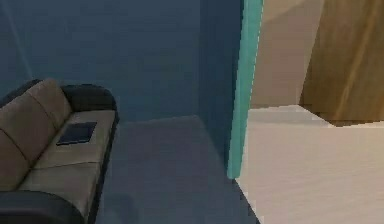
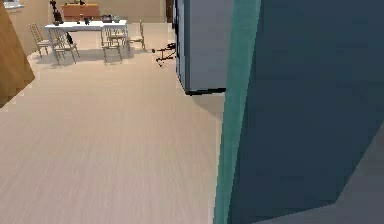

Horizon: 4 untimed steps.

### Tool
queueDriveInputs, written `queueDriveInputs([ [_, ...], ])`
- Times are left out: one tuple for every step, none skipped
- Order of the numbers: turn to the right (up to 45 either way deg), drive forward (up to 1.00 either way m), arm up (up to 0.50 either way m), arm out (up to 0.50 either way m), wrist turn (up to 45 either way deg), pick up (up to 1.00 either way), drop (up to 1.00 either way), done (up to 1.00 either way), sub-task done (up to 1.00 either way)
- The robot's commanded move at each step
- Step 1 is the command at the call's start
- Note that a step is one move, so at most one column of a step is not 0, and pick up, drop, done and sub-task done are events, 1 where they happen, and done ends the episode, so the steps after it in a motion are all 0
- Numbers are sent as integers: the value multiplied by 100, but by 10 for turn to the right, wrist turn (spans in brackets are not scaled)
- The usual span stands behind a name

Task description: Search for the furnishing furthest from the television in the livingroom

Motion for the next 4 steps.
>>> queueDriveInputs([
  [60,0,0,0,0,0,0,0,0],
  [0,45,0,0,0,0,0,0,0],
  [-450,0,0,0,0,0,0,0,0],
  [0,0,0,0,0,0,0,100,0],
])
